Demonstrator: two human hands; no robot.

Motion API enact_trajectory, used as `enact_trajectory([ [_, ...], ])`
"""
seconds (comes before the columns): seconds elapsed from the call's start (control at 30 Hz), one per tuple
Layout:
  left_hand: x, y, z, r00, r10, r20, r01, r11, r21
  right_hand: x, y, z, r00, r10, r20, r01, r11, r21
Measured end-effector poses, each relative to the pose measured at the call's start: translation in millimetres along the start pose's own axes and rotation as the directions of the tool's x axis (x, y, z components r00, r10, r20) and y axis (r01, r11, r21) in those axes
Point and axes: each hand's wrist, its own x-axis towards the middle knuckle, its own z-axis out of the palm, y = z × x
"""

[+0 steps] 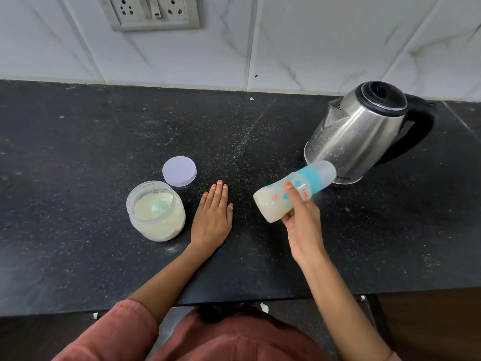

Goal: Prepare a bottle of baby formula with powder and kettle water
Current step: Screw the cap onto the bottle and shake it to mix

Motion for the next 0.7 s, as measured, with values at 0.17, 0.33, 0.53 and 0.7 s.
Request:
enact_trajectory([
  [0.17, 0, 0, 0, 1.000, -0.006, 0.008, 0.006, 1.000, -0.005, -15, 9, -10, 0.957, 0.156, 0.242, -0.027, 0.886, -0.463],
  [0.33, 0, 1, -2, 1.000, -0.013, 0.011, 0.013, 1.000, -0.010, 2, -1, -3, 1.000, 0.021, 0.008, -0.021, 1.000, 0.015],
  [0.53, 0, 0, -1, 1.000, -0.014, 0.017, 0.014, 1.000, -0.019, -15, 9, -12, 0.943, 0.198, 0.266, -0.041, 0.866, -0.498],
  [0.7, 0, 0, -2, 1.000, -0.011, 0.012, 0.011, 1.000, -0.016, -5, 1, -8, 0.987, 0.082, 0.138, -0.050, 0.974, -0.220],
])
